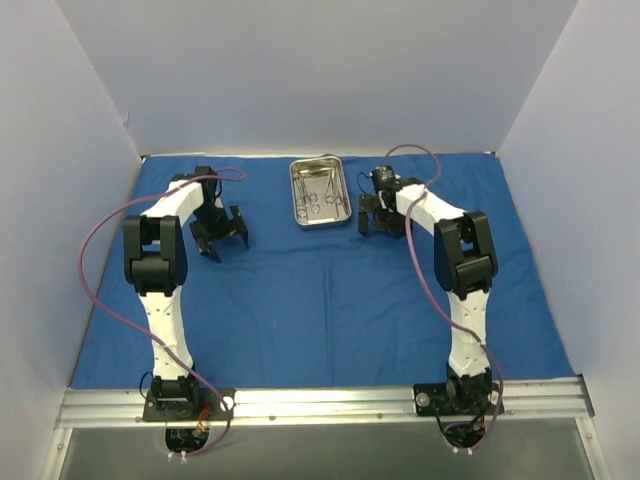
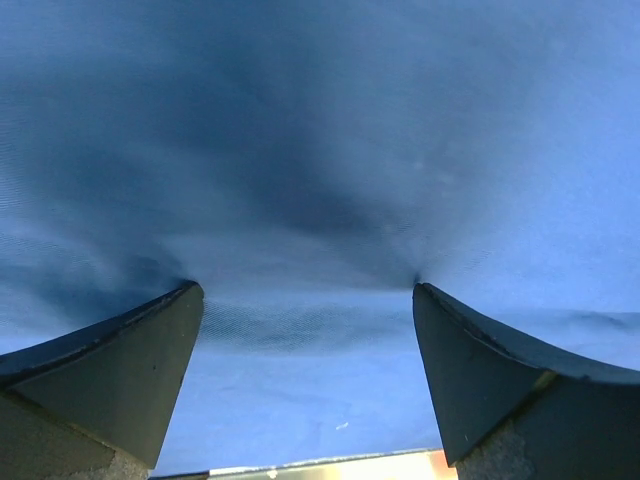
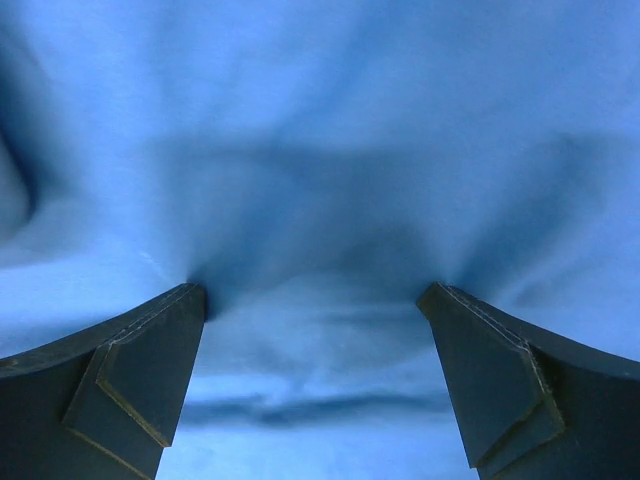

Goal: Open and lay out the surgical kit
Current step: Smooth out the surgical kit at the center of the board.

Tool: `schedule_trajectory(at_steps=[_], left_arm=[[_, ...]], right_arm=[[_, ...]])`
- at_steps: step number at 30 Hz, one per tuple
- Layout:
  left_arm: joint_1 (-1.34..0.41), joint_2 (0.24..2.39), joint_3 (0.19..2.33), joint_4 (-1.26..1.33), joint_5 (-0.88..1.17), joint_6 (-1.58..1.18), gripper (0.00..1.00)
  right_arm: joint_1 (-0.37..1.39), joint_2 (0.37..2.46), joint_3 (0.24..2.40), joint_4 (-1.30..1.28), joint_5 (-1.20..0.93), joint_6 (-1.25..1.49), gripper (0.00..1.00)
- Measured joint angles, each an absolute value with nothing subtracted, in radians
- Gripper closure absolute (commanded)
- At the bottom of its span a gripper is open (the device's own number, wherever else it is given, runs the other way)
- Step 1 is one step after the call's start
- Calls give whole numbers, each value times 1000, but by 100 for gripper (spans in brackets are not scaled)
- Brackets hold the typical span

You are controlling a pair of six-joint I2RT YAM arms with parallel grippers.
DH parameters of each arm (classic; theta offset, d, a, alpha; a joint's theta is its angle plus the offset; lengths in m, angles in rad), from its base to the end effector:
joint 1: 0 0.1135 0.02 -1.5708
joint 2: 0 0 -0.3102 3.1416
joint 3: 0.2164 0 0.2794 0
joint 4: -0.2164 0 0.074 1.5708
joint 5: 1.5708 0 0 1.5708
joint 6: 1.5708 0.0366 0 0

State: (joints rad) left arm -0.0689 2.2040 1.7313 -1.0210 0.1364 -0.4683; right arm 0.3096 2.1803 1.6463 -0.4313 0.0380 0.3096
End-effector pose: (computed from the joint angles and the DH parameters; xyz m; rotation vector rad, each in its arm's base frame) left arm 0.4808 -0.0382 0.1828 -0.6059 3.0348 -0.2355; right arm 0.5014 0.1589 0.1897 0.0151 2.5467 0.1963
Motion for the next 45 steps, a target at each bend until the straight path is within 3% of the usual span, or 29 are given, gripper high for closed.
schedule_trajectory(at_steps=[10,22,25,29,39,45], left_arm=[[-1,2203,1737,-1067,147,-428,0],[-41,2167,1886,-998,138,-392,0],[-59,2231,2057,-1013,137,-380,0],[-102,2366,2270,-1047,117,-371,2],[-215,2518,2312,-1175,44,-388,8],[-212,2616,2484,-1282,23,-412,8]], right_arm=[[237,2148,1627,-498,38,266,0],[224,2250,2016,-597,65,280,0],[224,2374,2200,-613,67,286,0],[228,2461,2244,-642,66,288,1],[264,2484,2197,-674,69,282,1],[270,2521,2249,-668,70,277,0]])
